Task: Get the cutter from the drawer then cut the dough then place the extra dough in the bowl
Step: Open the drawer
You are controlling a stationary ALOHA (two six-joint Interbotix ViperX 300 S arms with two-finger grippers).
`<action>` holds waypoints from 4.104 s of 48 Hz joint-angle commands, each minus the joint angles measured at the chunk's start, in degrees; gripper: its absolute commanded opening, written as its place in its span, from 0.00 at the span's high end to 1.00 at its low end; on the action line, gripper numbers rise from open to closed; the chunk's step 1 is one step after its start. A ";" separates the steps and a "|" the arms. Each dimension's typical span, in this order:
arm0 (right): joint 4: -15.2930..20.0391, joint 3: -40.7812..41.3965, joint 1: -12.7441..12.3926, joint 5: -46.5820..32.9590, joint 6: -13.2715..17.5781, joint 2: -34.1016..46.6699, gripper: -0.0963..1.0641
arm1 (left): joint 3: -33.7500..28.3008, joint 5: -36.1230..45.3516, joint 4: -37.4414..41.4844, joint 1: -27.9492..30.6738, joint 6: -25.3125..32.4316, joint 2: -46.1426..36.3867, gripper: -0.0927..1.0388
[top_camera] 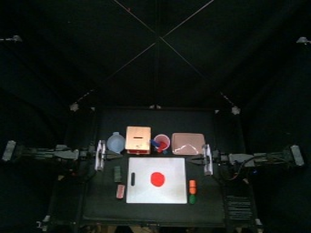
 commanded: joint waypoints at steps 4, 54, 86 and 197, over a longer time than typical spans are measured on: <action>0.44 -2.72 -1.05 -3.60 0.44 2.11 0.90 | 0.09 -4.92 -2.29 0.09 -0.35 3.69 0.96; 11.25 -48.16 -17.31 22.15 0.70 48.87 0.88 | 2.55 -6.50 -45.70 -4.04 -11.25 20.30 0.20; 3.96 -78.66 -21.97 57.57 0.26 75.23 0.88 | -4.31 -6.94 -64.78 -0.26 -11.25 36.74 0.19; 3.16 -80.33 -21.62 62.14 -0.18 79.37 0.88 | -13.80 -2.64 -81.39 -9.93 -11.34 51.42 0.42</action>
